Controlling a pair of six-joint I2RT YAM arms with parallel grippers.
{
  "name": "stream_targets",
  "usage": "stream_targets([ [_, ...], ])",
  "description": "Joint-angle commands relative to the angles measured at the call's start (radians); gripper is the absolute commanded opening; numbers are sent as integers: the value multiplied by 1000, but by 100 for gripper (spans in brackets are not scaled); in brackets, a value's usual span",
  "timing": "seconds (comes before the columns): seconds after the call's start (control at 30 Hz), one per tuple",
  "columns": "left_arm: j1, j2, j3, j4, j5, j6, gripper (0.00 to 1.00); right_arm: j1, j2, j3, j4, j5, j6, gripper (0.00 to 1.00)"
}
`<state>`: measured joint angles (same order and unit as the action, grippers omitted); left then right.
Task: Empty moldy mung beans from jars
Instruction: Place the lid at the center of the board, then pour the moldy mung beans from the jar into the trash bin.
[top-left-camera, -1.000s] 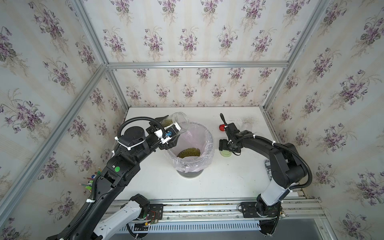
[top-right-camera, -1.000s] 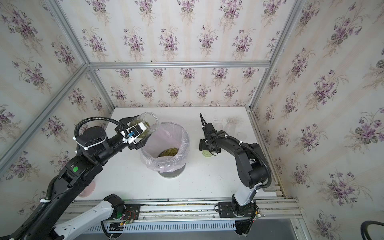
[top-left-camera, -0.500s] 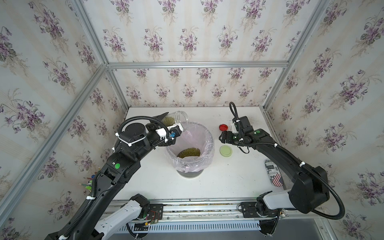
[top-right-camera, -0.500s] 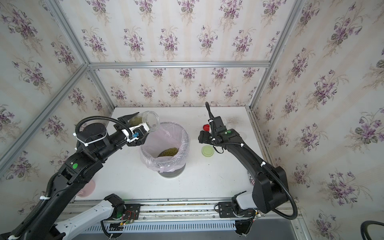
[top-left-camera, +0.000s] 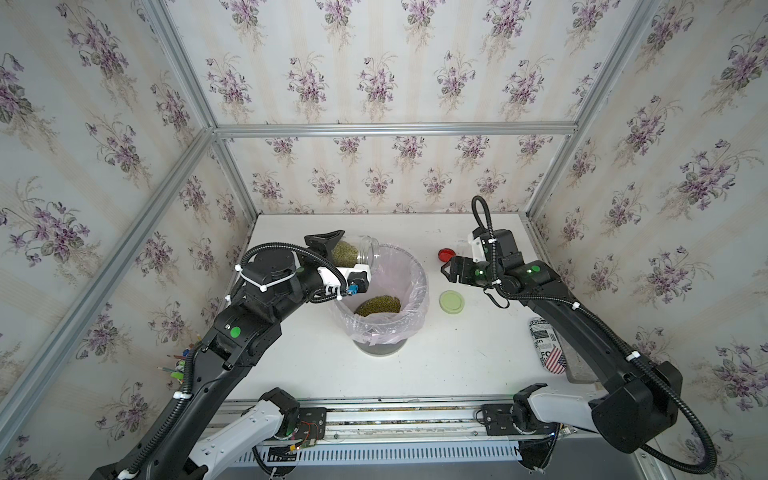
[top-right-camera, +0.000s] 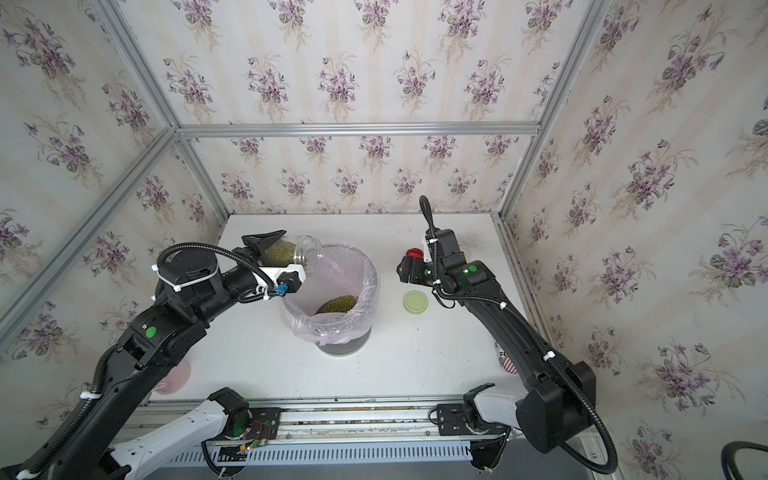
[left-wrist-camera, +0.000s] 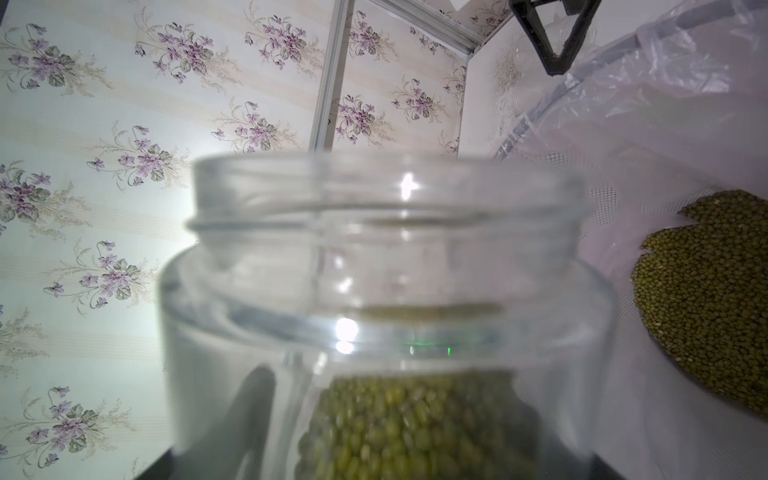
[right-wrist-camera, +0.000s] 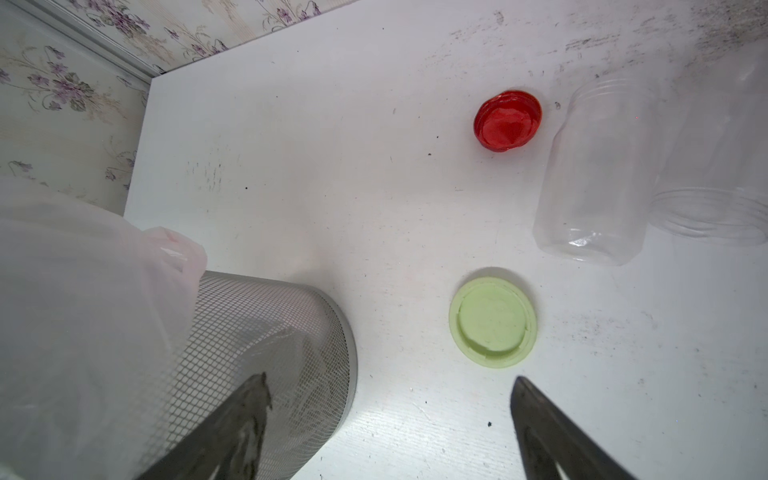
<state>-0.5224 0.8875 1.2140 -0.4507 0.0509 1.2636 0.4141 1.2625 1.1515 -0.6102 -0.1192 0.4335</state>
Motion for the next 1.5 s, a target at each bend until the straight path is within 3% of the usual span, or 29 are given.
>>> stream_targets([
  [0.0, 1, 3, 29, 18, 28, 110, 0, -1, -42, -2, 10, 23, -6, 88],
  [0.53, 1, 27, 62, -59, -11, 251, 0, -32, -200, -14, 62, 71, 13, 88],
  [1.47, 0, 27, 77, -91, -75, 289, 0, -35, -208, -47, 75, 52, -5, 88],
])
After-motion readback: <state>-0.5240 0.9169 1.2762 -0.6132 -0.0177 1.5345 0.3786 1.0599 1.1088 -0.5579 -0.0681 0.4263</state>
